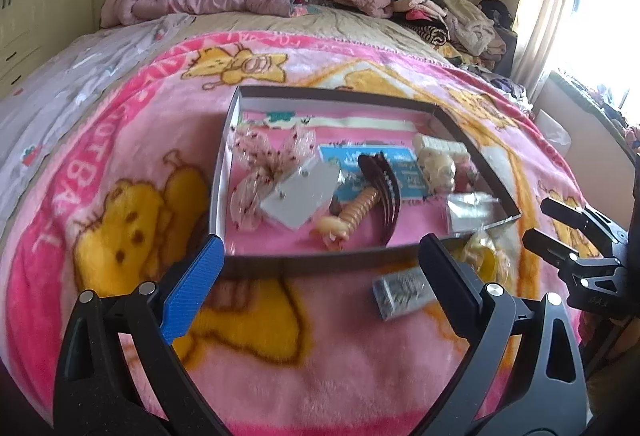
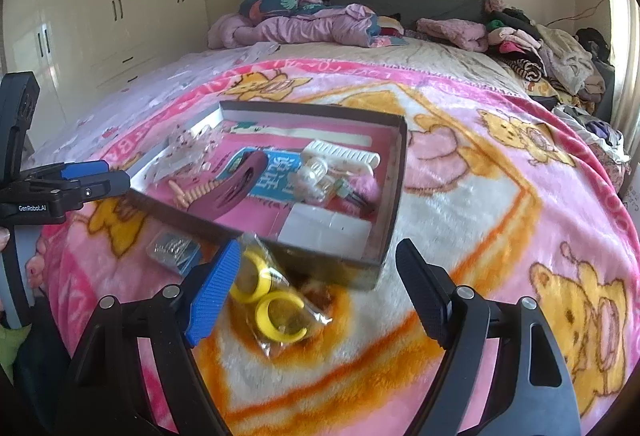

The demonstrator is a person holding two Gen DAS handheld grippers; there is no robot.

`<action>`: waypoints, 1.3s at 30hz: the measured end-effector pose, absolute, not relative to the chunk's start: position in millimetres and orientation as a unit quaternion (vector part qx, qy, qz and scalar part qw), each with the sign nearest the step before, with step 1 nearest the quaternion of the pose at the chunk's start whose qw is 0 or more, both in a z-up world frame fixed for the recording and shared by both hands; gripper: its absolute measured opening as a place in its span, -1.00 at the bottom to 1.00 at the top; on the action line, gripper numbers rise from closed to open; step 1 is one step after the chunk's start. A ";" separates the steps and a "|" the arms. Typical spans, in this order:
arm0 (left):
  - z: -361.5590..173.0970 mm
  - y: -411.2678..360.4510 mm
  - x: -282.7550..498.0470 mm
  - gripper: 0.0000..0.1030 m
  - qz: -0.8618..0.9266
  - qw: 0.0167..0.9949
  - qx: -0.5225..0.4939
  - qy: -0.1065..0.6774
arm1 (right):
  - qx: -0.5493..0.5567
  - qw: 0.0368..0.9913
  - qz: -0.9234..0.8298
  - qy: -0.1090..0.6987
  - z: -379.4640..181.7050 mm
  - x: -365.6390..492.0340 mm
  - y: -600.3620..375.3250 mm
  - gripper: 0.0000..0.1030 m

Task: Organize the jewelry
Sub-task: 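Withdraw the left gripper toward the silver ring box while the right moves to the yellow rings bag, then grasp the clear box of silver rings with the left gripper while the right grasps the yellow rings bag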

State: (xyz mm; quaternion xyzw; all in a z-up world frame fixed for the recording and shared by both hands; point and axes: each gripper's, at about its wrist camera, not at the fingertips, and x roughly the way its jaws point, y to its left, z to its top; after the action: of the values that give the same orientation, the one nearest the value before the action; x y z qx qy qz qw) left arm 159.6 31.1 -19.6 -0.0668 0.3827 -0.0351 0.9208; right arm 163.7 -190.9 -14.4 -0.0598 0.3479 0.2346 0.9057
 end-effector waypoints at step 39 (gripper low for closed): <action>-74.0 -28.2 171.4 -0.21 -0.089 0.882 -0.073 0.456 | -0.099 0.863 0.317 0.380 -50.9 152.2 -181.2 -0.32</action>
State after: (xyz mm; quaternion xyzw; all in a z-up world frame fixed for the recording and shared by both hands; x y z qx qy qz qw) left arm 171.4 -28.2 -74.0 -0.0725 0.4562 -0.0894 0.8824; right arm 152.2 -181.2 -50.9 -0.0995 0.3797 0.3173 0.8633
